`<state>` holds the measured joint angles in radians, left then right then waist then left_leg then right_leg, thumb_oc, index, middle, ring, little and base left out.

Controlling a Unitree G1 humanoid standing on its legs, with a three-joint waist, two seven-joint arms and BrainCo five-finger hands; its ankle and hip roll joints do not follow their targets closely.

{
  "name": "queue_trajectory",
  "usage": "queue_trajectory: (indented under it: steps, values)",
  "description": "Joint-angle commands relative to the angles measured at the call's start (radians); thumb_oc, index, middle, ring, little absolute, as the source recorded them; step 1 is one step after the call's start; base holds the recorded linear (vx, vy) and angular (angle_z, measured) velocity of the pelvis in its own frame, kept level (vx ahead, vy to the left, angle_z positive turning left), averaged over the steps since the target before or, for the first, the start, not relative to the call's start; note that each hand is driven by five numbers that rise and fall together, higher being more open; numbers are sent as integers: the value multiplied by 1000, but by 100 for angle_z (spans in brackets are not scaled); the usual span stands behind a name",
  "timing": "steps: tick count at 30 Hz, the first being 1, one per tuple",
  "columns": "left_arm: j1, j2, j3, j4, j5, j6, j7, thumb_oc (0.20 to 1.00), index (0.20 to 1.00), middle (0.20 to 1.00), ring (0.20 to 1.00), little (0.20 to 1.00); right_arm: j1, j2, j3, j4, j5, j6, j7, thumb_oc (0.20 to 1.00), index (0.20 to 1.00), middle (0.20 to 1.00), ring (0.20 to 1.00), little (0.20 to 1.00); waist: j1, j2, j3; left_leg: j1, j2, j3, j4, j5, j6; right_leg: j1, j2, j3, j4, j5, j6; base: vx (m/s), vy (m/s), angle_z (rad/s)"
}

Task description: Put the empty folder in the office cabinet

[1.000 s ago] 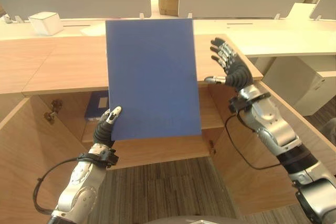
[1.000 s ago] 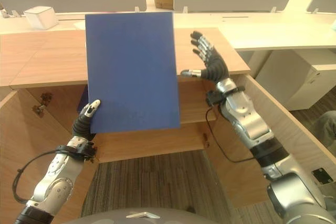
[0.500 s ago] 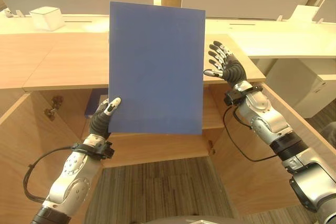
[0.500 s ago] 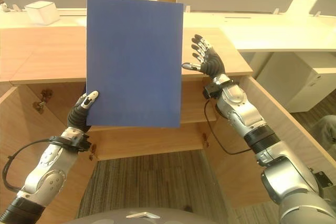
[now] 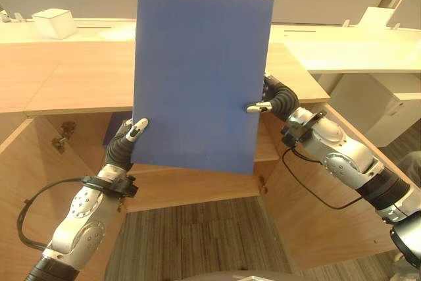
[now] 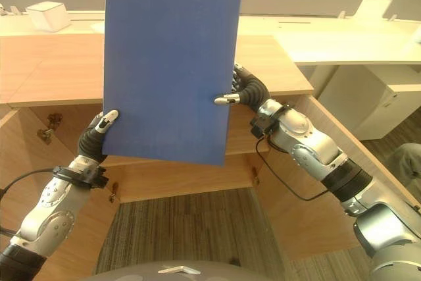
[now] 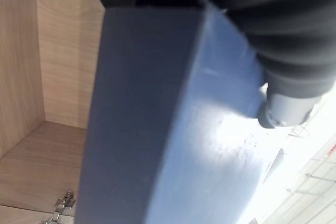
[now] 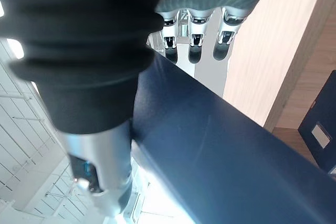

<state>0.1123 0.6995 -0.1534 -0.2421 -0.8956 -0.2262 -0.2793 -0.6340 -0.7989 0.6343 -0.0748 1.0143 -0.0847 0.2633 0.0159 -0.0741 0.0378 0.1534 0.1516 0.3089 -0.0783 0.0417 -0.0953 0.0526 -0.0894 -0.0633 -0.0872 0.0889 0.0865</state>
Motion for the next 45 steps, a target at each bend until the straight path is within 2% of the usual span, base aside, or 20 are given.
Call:
queue_trajectory:
  steps: [1,2,6,10,11,20,21,23,24,25,27,28,29,30,32,34,40,41,44,45]
  values:
    - [-86,52,-1,-54,27,-82,-33,200,200,200,200,200,-23,-59,6,-84,77,-57,59,1000,1000,1000,1000,1000,3,-4,-46,-14,42,-71,-9,-32,-50,6,-110,-17,0,13,93,2,0,-4]
    - [-67,53,14,-52,27,-86,-36,200,200,200,200,200,13,-104,-16,-127,93,-63,72,1000,1000,1000,1000,1000,0,-4,-47,-14,44,-69,-9,-32,-51,5,-110,-18,0,12,95,2,0,-4]
    - [-50,52,31,-42,26,-89,-43,200,200,200,200,200,37,-158,-37,-173,97,-68,89,1000,1000,1000,1000,1000,-2,-5,-50,-17,46,-66,-9,-30,-53,3,-112,-22,0,14,98,-12,-5,-5]
    - [-49,55,30,-46,29,-88,-46,200,200,200,200,200,29,-145,-29,-171,85,-66,80,1000,1000,1000,1000,1000,-2,-4,-52,-17,47,-64,-9,-29,-53,2,-113,-21,0,14,99,-6,-2,-2]
    - [-57,54,19,-46,31,-87,-44,200,200,200,200,200,15,-117,-21,-147,77,-66,69,200,200,200,200,200,-2,-4,-52,-17,48,-63,-9,-29,-53,2,-113,-21,0,14,98,0,0,0]
    - [-69,35,-5,-41,46,-63,-31,200,200,200,200,200,-20,83,-94,8,-34,-98,-35,200,200,200,200,200,3,5,-50,-21,48,-68,-9,-30,-48,5,-114,-24,0,13,94,0,0,0]
    - [-65,26,0,-37,48,-61,-27,266,266,266,266,266,-20,103,-104,24,-53,-103,-46,200,200,200,200,200,5,6,-49,-21,48,-69,-9,-31,-47,5,-114,-25,0,13,93,0,0,0]
    - [-49,1,20,-26,67,-57,-12,699,699,699,699,699,1,138,-144,24,-136,-118,-67,200,200,200,200,200,9,11,-47,-24,48,-75,-9,-31,-43,7,-114,-26,0,11,91,0,0,0]
    - [-48,1,20,-27,67,-57,-11,956,956,956,956,956,3,139,-145,23,-137,-117,-67,200,200,200,200,200,9,10,-47,-23,48,-75,-9,-31,-43,7,-114,-27,0,11,91,0,0,0]
    - [-35,-11,35,-27,73,-56,-7,1000,1000,1000,1000,1000,19,150,-165,20,-162,-125,-70,200,200,200,200,200,11,11,-47,-24,47,-77,-9,-32,-42,7,-115,-26,0,9,91,0,0,0]
    - [-4,-71,90,-10,106,-64,10,1000,1000,1000,1000,1000,91,173,-243,-12,-279,-152,-87,200,200,200,200,200,14,16,-45,-25,46,-84,-9,-36,-39,9,-115,-29,0,4,89,28,-7,6]
    - [18,-125,141,16,159,-85,40,1000,1000,1000,1000,1000,152,173,-293,-42,-416,-171,-109,200,200,200,200,200,18,19,-42,-26,44,-89,-9,-39,-35,12,-116,-31,0,0,88,26,-5,10]
    - [19,-125,139,14,161,-84,41,1000,1000,1000,1000,1000,157,173,-295,-47,-419,-169,-111,200,200,200,200,200,18,19,-43,-25,44,-90,-9,-39,-35,12,-116,-31,0,0,88,36,-11,8]
    - [46,-180,179,42,210,-98,69,1000,1000,1000,1000,1000,242,190,-354,-88,-503,-185,-107,200,200,200,200,200,21,20,-37,-26,41,-96,-9,-41,-33,14,-116,-35,0,-3,87,22,-9,5]
    - [47,-180,177,42,211,-99,70,1000,1000,1000,1000,1000,246,190,-356,-91,-505,-184,-107,200,200,200,200,200,22,19,-39,-26,41,-97,-9,-42,-33,14,-116,-36,0,-3,87,0,0,0]
    - [86,-242,194,98,258,-101,84,1000,1000,1000,1000,1000,370,210,-401,-137,-631,-199,-107,200,200,200,200,200,28,19,-23,-36,39,-106,-9,-41,-29,12,-118,-43,0,-8,87,5,-20,6]
    - [154,-297,183,192,326,-107,98,1000,1000,1000,1000,1000,515,220,-387,-165,-749,-213,-94,200,200,200,200,200,42,20,14,-69,33,-128,-9,-32,-25,-3,-123,-61,0,-8,89,-59,-20,17]
    - [158,-291,183,247,381,-122,129,1000,1000,1000,1000,1000,534,202,-350,-171,-806,-219,-89,200,200,200,200,200,56,25,62,-113,28,-147,-9,-15,-25,-35,-126,-69,1,-2,92,-140,-23,7]
    - [153,-288,181,259,396,-128,138,1000,1000,1000,1000,1000,528,197,-338,-168,-822,-227,-92,200,200,200,200,200,57,25,78,-131,26,-153,-9,-9,-25,-51,-126,-73,4,1,93,-144,-18,13]
    - [148,-285,175,285,406,-138,155,1000,1000,1000,1000,1000,514,181,-311,-172,-848,-230,-97,200,200,200,200,200,69,27,115,-166,23,-165,-8,6,-24,-81,-129,-76,9,7,93,-181,-23,19]
